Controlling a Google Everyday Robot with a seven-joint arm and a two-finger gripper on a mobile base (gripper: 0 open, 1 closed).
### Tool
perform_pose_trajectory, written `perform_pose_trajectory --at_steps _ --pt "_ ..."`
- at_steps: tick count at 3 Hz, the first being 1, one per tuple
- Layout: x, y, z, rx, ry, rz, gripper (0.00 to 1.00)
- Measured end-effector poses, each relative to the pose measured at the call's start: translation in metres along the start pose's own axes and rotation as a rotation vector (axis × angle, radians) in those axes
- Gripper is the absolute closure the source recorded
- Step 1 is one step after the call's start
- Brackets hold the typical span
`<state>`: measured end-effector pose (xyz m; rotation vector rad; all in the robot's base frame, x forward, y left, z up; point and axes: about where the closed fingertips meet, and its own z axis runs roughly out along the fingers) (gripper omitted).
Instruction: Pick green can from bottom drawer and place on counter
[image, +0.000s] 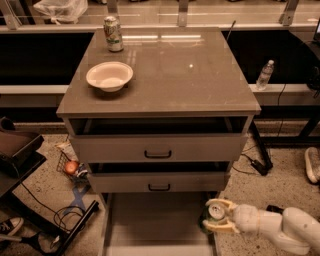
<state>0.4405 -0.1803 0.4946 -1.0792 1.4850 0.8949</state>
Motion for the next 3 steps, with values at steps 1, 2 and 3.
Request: perform_pose_trajectory --at_steps 1,2,3 --pt "-0.064 -0.011 -0.039 0.058 0.022 0.021 1.00" --pt "-0.064 -0.011 -0.039 0.058 0.022 0.021 1.00" --pt "-0.105 -0.012 -0.041 0.068 0.022 0.023 1.00"
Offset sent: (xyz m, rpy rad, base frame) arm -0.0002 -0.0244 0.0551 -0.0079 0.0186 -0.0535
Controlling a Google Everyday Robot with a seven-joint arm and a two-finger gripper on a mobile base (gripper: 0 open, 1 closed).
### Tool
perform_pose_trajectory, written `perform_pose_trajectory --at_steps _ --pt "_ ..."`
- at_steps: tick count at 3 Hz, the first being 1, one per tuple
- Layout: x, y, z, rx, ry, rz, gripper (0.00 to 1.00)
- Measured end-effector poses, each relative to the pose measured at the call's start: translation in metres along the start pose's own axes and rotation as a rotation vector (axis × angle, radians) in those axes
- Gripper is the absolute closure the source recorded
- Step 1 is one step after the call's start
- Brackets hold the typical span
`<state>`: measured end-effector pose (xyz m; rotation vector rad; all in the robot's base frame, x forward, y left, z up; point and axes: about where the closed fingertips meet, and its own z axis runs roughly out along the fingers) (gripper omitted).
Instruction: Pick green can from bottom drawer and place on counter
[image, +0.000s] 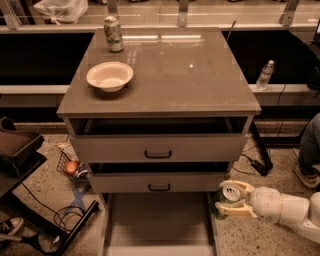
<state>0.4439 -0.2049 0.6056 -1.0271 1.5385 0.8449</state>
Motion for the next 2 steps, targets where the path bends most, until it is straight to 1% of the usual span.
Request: perform_pose_trajectory --at_steps 1,2 --pt "-0.106 -0.015 -0.023 0.075 0.005 0.030 1.00" --pt "-0.168 -0.029 -0.039 0.126 0.017 0.046 1.00"
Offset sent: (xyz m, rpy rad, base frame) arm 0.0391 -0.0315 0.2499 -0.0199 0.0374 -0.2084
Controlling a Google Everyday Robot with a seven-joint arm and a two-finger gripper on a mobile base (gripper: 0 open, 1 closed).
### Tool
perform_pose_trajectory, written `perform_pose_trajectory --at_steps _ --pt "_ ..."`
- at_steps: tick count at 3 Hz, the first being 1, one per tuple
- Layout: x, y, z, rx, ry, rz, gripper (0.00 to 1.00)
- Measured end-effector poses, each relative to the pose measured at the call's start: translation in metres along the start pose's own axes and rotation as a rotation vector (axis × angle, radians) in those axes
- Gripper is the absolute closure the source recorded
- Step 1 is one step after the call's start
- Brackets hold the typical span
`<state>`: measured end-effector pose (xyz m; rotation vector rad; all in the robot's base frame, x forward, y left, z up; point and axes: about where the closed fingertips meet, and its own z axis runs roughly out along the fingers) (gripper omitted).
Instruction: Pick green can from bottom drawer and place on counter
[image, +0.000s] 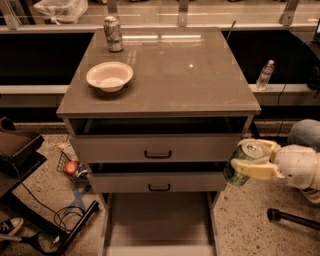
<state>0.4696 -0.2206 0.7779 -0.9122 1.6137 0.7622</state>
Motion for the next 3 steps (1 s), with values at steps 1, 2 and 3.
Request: perform_pose_trajectory --at_steps 1,2,3 --pt "-0.062 -0.032 -0.002 0.089 0.002 0.016 1.00" --pt "-0.129 -0.076 0.012 0.233 0.018 0.011 1.00" --pt "-0.161 -0.107 0.023 0.345 0.021 -0.007 1.00"
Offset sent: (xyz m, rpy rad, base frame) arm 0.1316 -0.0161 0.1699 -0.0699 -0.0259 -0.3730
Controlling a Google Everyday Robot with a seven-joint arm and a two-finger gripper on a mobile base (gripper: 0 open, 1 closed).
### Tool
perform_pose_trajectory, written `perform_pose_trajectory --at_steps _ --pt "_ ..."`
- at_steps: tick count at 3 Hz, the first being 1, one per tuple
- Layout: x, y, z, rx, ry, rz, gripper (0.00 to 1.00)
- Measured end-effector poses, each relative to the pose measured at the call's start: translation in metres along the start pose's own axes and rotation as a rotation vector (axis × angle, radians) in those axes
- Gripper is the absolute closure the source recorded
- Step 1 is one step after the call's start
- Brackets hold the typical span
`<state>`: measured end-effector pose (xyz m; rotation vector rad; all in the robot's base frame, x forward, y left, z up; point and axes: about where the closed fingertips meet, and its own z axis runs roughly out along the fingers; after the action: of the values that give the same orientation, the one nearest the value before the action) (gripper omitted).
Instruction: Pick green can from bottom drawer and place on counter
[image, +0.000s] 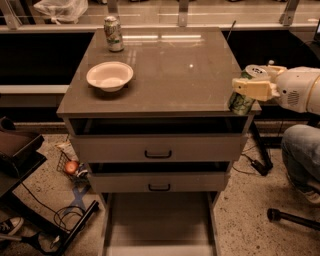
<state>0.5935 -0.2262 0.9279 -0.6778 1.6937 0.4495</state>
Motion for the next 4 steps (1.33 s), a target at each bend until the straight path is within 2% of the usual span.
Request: perform_pose_trajectory --at_steps 1,2,3,4 --pt "-0.004 -0.001 0.003 0.000 -0.004 -0.002 1.00" --pt "-0.037 -0.013 0.027 0.003 -0.034 -0.014 1.00" --pt "-0.073 -0.034 0.064 0.007 -0.055 -0.021 1.00" --pt "-0.102 -0.060 0.139 0.005 -0.053 -0.007 1.00"
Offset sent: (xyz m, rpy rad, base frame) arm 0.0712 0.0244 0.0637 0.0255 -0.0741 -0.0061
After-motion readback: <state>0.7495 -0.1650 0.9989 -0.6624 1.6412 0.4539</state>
